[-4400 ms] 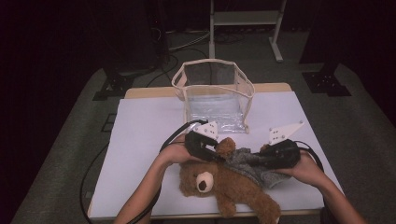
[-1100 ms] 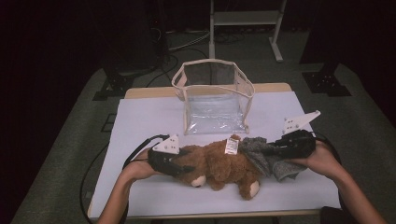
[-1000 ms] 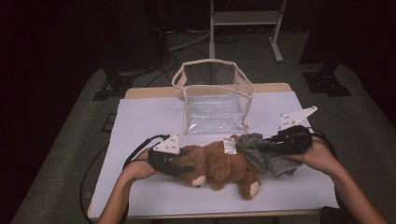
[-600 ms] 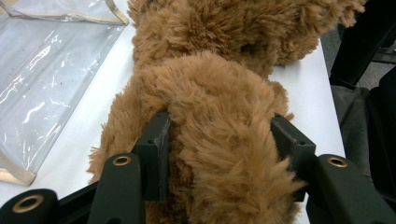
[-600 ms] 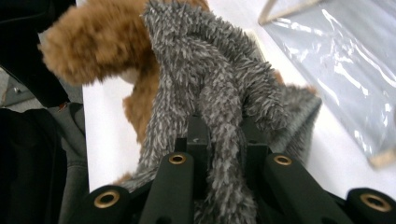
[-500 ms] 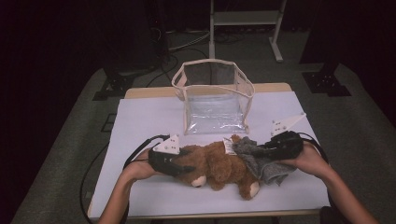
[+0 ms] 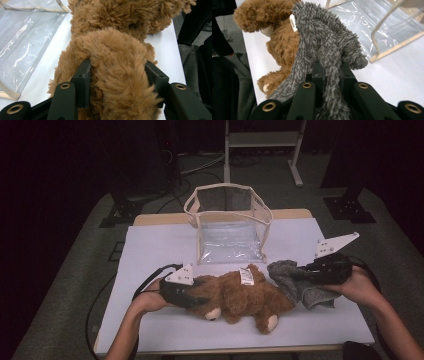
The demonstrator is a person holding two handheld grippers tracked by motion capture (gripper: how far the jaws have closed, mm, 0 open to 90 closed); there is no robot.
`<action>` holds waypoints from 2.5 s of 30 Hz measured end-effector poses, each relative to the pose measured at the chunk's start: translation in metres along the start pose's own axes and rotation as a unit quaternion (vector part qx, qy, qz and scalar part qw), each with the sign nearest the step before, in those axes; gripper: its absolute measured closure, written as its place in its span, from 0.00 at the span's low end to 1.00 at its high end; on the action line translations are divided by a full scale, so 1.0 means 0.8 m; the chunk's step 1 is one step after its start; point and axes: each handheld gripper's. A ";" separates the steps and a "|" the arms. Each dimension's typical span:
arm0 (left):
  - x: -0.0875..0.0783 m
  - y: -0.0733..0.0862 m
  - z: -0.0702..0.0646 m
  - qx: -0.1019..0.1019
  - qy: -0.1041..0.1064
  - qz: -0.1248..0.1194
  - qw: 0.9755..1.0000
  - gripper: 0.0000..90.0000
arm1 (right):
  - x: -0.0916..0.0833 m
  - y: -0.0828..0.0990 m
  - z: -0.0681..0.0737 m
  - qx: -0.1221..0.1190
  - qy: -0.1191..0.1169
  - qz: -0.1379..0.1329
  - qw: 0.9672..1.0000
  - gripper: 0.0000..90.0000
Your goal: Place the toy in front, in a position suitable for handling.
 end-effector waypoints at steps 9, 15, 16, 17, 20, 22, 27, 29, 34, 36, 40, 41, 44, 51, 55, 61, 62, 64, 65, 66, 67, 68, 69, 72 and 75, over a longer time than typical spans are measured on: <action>0.002 -0.001 -0.001 0.000 -0.001 -0.004 1.000 0.53 | 0.057 -0.037 0.010 -0.038 -0.051 0.004 0.998 0.87; 0.002 -0.002 0.000 0.002 0.000 -0.004 1.000 0.53 | 0.080 -0.098 0.031 -0.092 -0.081 -0.012 0.992 0.87; 0.002 -0.002 0.000 0.002 0.000 -0.004 1.000 0.53 | 0.094 -0.116 0.038 -0.106 -0.093 -0.009 0.990 0.87; 0.002 -0.002 0.000 0.002 0.000 -0.005 1.000 0.53 | 0.100 -0.120 0.040 -0.108 -0.097 -0.005 0.989 0.87; 0.002 -0.001 0.000 0.002 -0.001 -0.006 1.000 0.53 | 0.120 -0.124 0.044 -0.112 -0.110 0.013 0.987 0.87; 0.002 0.000 -0.001 0.000 -0.002 -0.011 1.000 0.53 | 0.145 -0.113 0.043 -0.105 -0.119 0.046 0.986 0.87; 0.004 0.000 -0.003 0.001 0.002 -0.017 1.000 0.53 | 0.140 -0.078 0.032 -0.082 -0.125 0.050 0.987 0.87; 0.004 -0.001 -0.003 0.001 0.001 -0.016 1.000 0.53 | 0.135 -0.075 0.032 -0.078 -0.121 0.052 0.988 0.87; 0.006 -0.004 -0.003 0.007 0.000 -0.011 1.000 0.53 | 0.102 -0.087 0.027 -0.079 -0.087 0.046 0.992 0.87; 0.006 -0.005 -0.003 0.010 0.000 -0.009 1.000 0.53 | 0.101 -0.116 0.027 -0.093 -0.088 0.031 0.991 0.87; 0.007 -0.005 -0.004 0.011 -0.001 -0.013 1.000 0.53 | 0.135 -0.144 0.027 -0.106 -0.105 0.049 0.988 0.87; 0.006 -0.003 -0.003 0.010 -0.001 -0.014 1.000 0.53 | 0.147 -0.145 0.026 -0.107 -0.113 0.059 0.986 0.87; 0.005 -0.001 -0.004 0.007 -0.001 -0.020 1.000 0.52 | 0.176 -0.137 0.029 -0.105 -0.135 0.101 0.980 0.87; -0.010 0.002 -0.004 -0.005 -0.017 -0.035 0.999 0.40 | 0.173 -0.112 0.030 -0.092 -0.147 0.088 0.981 0.87; -0.016 0.004 -0.001 -0.023 -0.026 -0.021 0.999 0.30 | 0.168 -0.103 0.032 -0.083 -0.147 0.078 0.983 0.87; -0.007 0.013 -0.001 -0.027 -0.015 -0.030 0.999 0.49 | 0.164 -0.127 0.044 -0.113 -0.132 0.094 0.980 0.87; -0.007 0.013 -0.001 -0.027 -0.015 -0.030 0.999 0.50 | 0.165 -0.133 0.046 -0.115 -0.131 0.095 0.980 0.87; -0.007 0.013 -0.001 -0.027 -0.015 -0.034 0.999 0.50 | 0.172 -0.147 0.052 -0.129 -0.134 0.099 0.978 0.87; -0.006 0.012 -0.002 -0.027 -0.016 -0.035 0.999 0.50 | 0.172 -0.147 0.052 -0.129 -0.134 0.099 0.978 0.87; -0.006 0.012 -0.003 -0.024 -0.015 -0.036 0.999 0.50 | 0.178 -0.154 0.055 -0.135 -0.134 0.104 0.976 0.87; -0.006 0.011 -0.004 -0.020 -0.015 -0.036 0.999 0.50 | 0.187 -0.160 0.058 -0.139 -0.135 0.108 0.975 0.87; -0.005 0.011 -0.005 -0.020 -0.015 -0.036 0.999 0.50 | 0.201 -0.167 0.060 -0.142 -0.136 0.113 0.974 0.87; -0.005 0.011 -0.005 -0.020 -0.015 -0.036 0.999 0.49 | 0.201 -0.167 0.060 -0.142 -0.136 0.113 0.974 0.87; -0.005 0.014 -0.005 -0.020 -0.012 -0.036 0.999 0.49 | 0.218 -0.171 0.062 -0.136 -0.143 0.106 0.975 0.87; -0.005 0.015 -0.006 -0.020 -0.010 -0.037 0.999 0.49 | 0.216 -0.167 0.061 -0.135 -0.147 0.107 0.974 0.87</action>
Point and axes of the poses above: each handheld gripper's, and its own axes: x roughly forward along the jaws, y roughly out of its underside, z roughly to its left, and after that the axes turned 10 degrees about -y, right-handed
